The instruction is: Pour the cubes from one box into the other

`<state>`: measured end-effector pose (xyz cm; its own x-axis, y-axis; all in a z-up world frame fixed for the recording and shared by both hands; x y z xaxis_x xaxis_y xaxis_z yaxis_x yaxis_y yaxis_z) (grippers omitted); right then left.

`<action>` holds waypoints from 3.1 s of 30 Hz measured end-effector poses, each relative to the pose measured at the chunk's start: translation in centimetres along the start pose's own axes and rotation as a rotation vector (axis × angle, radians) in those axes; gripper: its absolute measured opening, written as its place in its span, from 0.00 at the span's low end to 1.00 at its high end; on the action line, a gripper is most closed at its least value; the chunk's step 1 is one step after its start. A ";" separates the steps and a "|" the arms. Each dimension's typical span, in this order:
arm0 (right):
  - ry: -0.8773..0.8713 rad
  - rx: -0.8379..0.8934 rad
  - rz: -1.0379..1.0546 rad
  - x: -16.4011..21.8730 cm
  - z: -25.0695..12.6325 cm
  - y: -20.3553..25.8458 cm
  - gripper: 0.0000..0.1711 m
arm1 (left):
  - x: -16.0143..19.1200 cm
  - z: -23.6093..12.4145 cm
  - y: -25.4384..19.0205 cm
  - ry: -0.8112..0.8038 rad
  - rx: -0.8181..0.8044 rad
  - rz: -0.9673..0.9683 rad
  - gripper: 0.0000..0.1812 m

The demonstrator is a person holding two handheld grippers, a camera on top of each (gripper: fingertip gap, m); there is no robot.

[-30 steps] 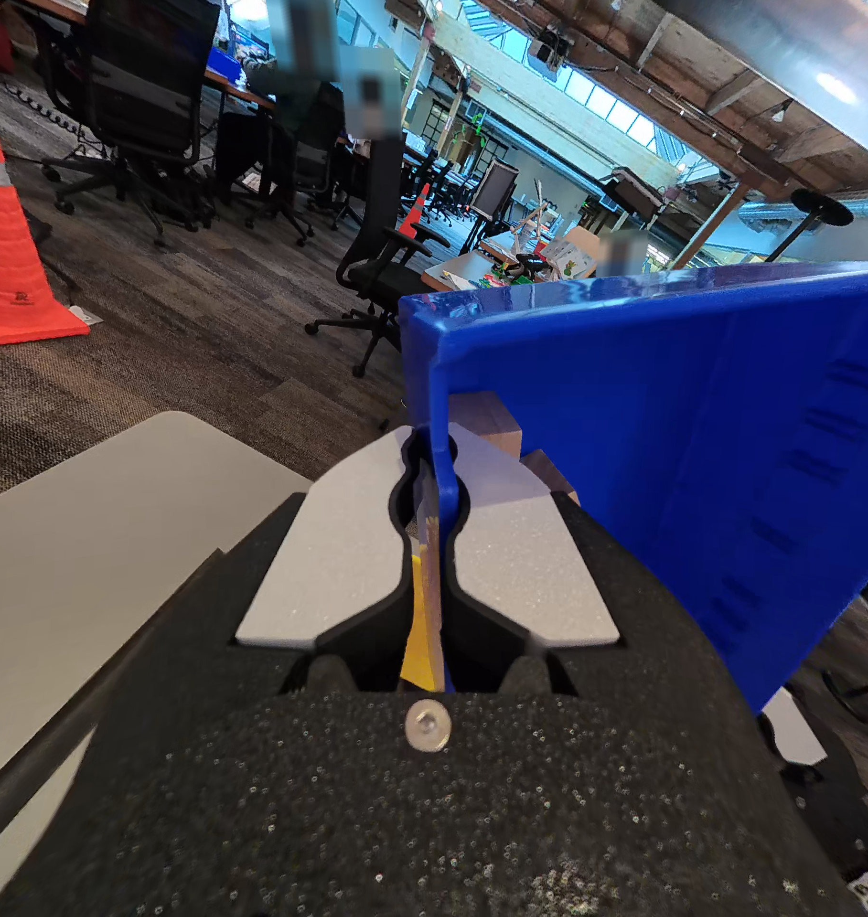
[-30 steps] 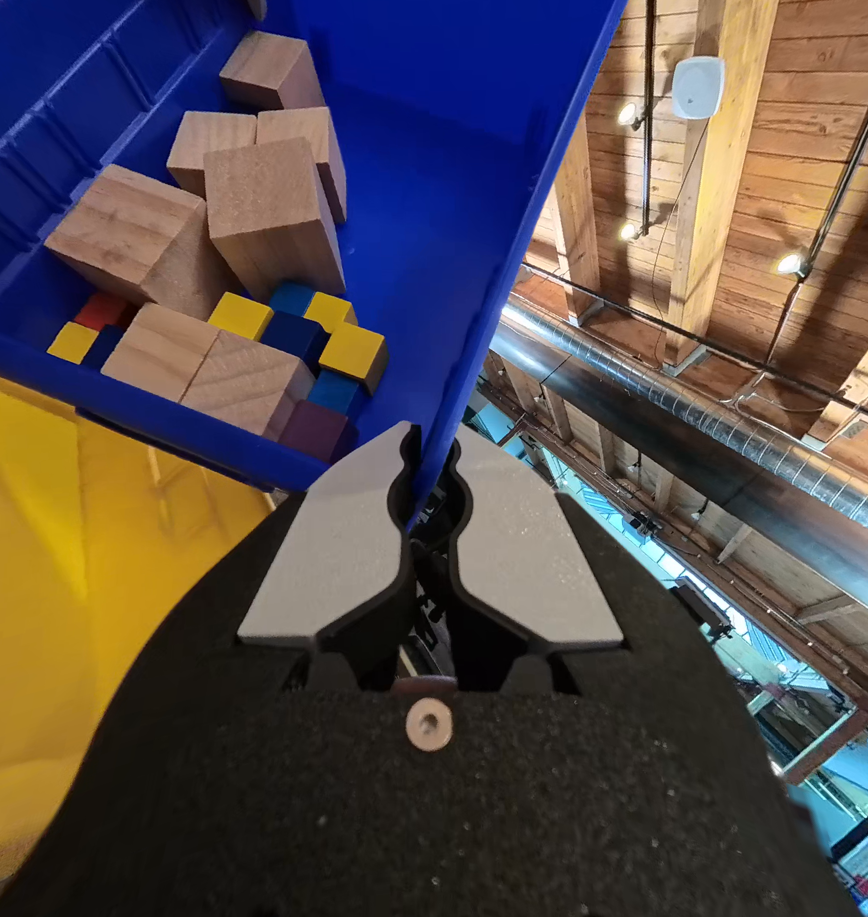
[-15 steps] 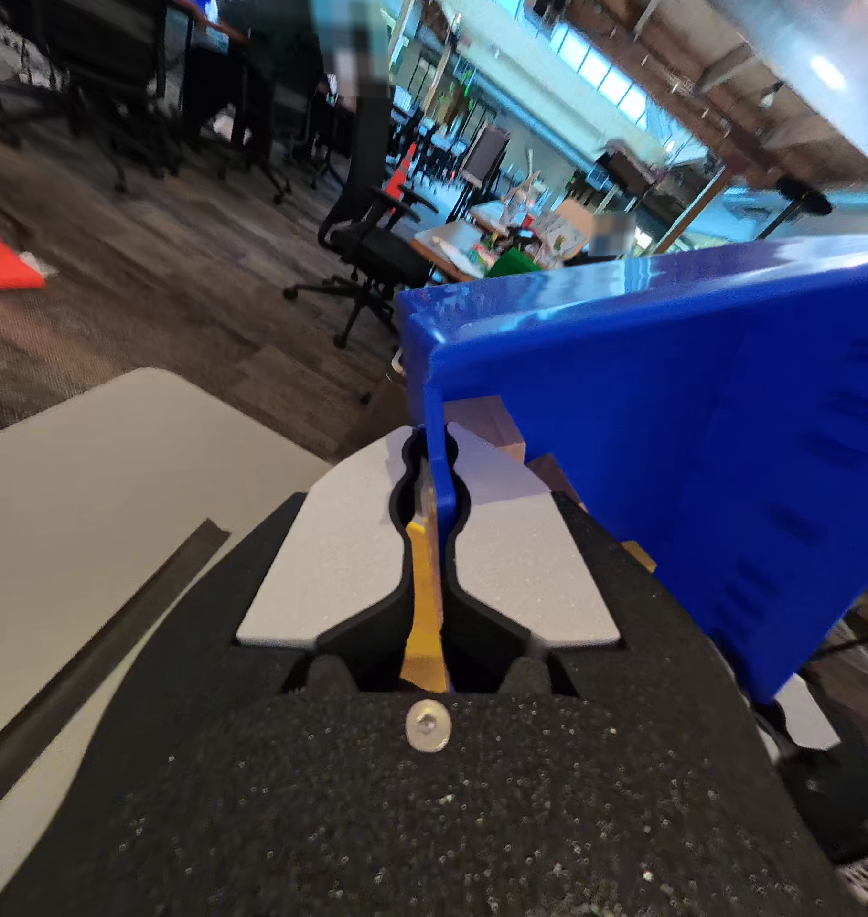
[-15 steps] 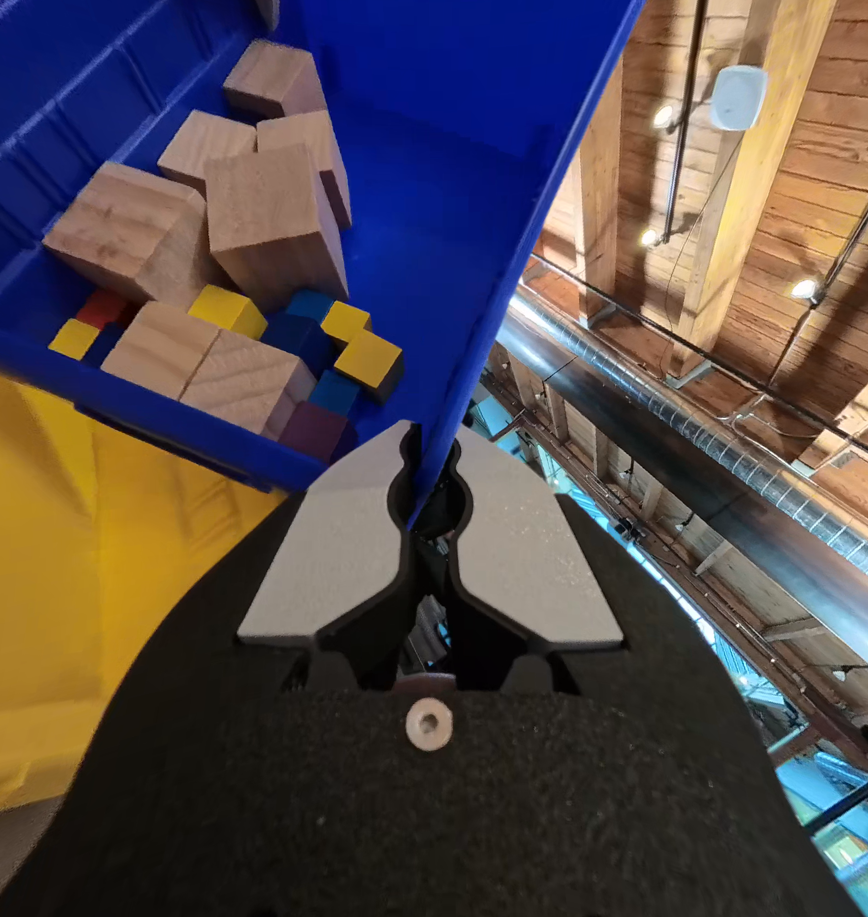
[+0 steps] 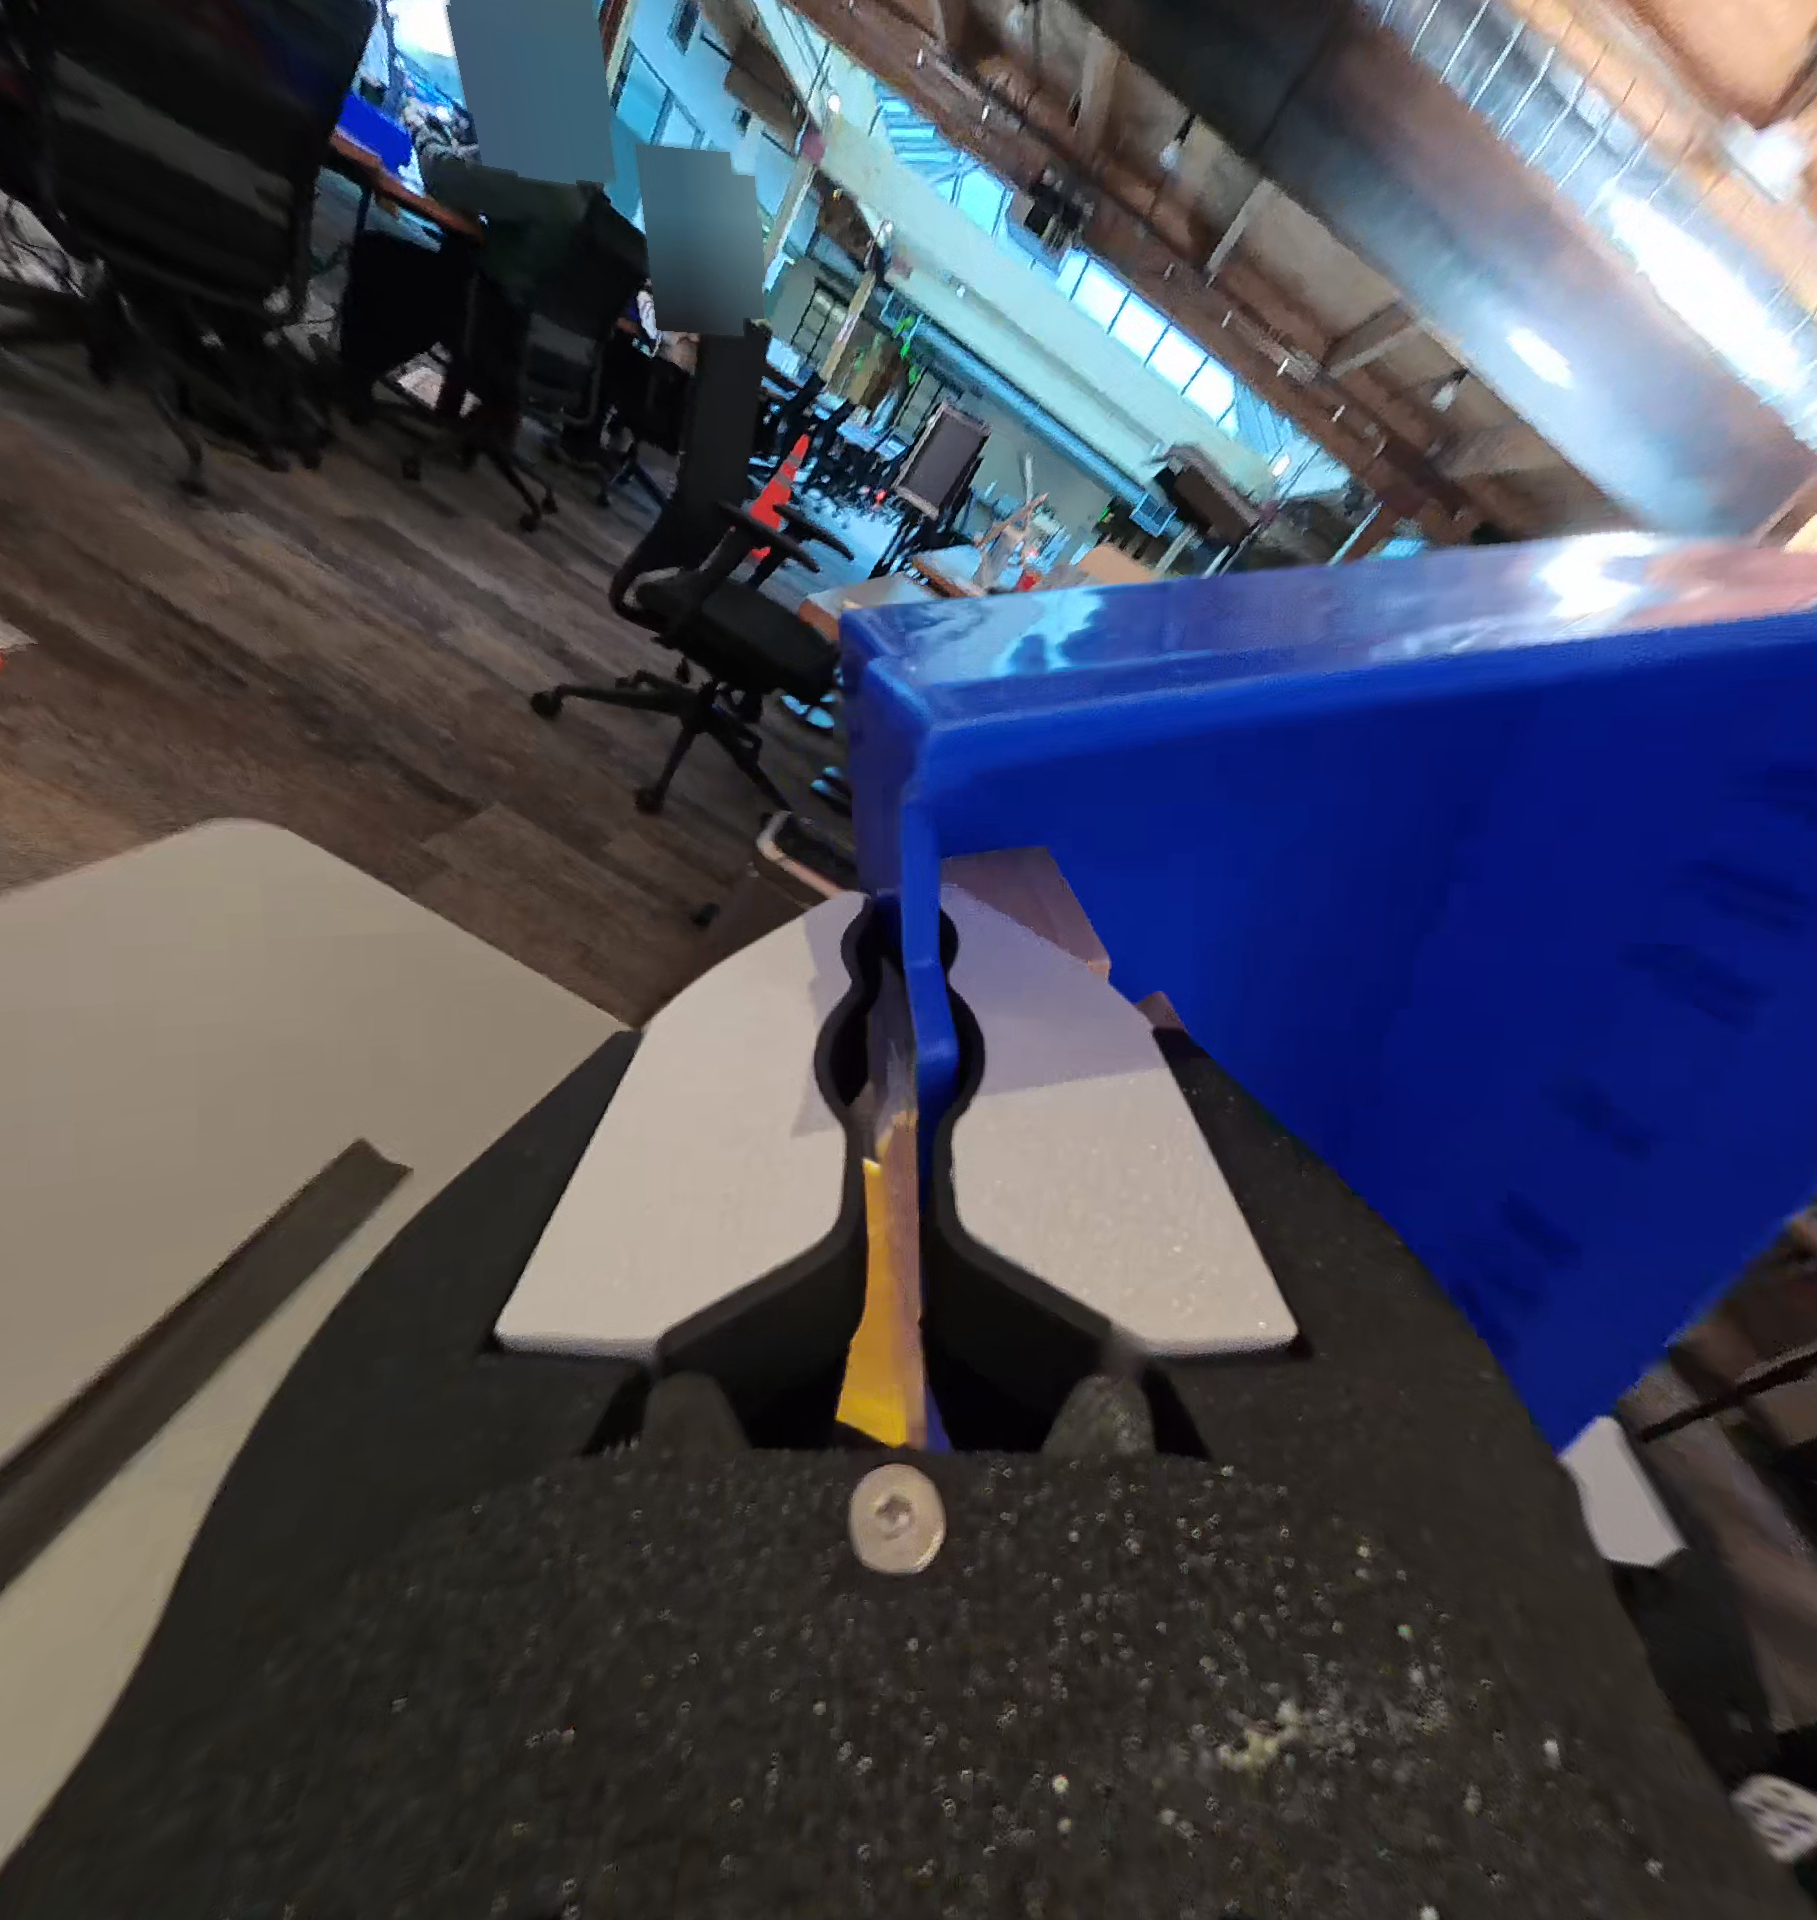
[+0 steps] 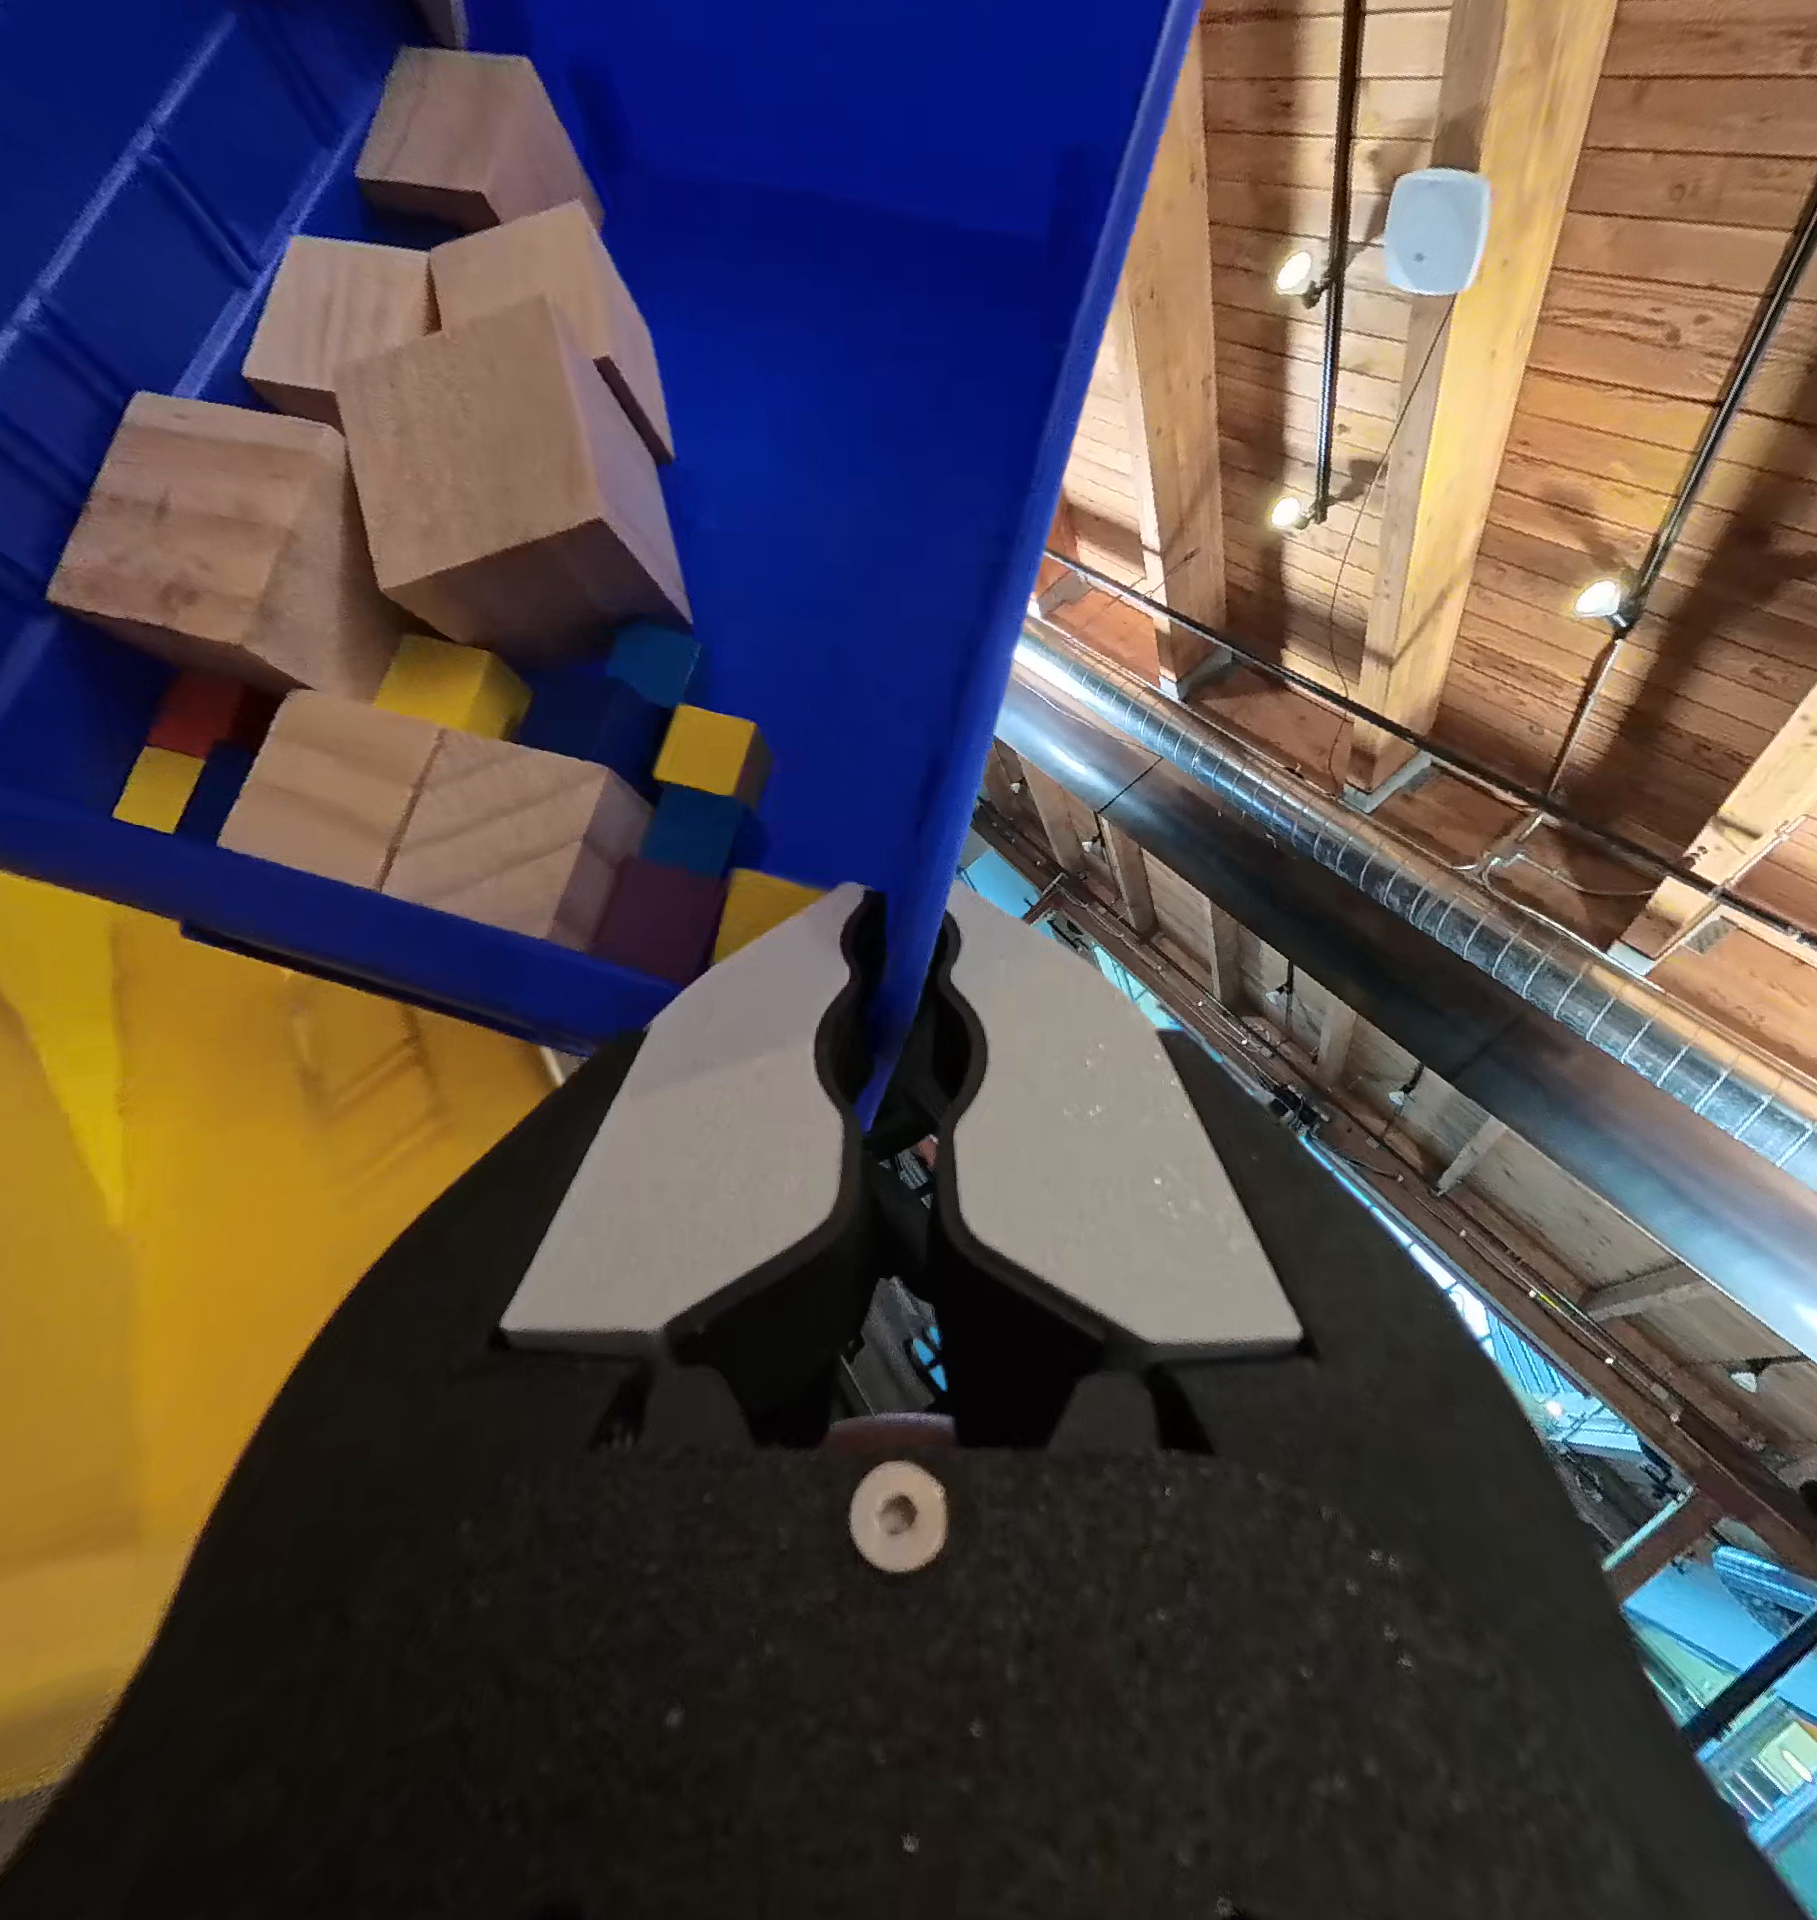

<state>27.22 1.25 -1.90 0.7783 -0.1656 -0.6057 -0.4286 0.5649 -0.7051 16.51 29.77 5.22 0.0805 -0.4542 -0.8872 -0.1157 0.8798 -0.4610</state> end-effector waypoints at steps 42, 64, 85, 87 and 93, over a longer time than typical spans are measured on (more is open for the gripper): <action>-0.141 0.049 -0.216 -0.5 -0.1 0.7 0.04 | -0.6 -0.8 0.4 -0.008 0.105 -0.046 0.04; -0.105 0.017 -0.155 -0.3 -0.1 0.7 0.04 | -1.7 -2.0 2.2 0.213 -0.065 0.077 0.03; -0.146 0.056 -0.254 -0.8 -1.0 -0.1 0.04 | -2.3 -0.2 1.9 0.140 0.106 0.088 0.02; -0.155 0.069 -0.272 -1.0 -1.0 -0.3 0.04 | -2.1 0.1 2.2 0.112 0.152 0.095 0.03; -0.189 0.090 -0.319 -2.0 -1.2 -0.3 0.03 | -1.6 -0.5 2.8 0.031 0.207 0.041 0.02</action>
<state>25.22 0.40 -0.91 0.9405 -0.1976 -0.2766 -0.1157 0.5789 -0.8071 15.58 32.90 5.37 0.0492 -0.4191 -0.9066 0.0882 0.9060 -0.4141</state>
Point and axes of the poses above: each gripper's, where its closed fingertips meet, z out along the fingers, x out of its underside, y = z × x across the jaws, the point moved 5 cm from there along -z, back along the fingers, and after that the axes turned 6 degrees about z, right-handed, at the moved point
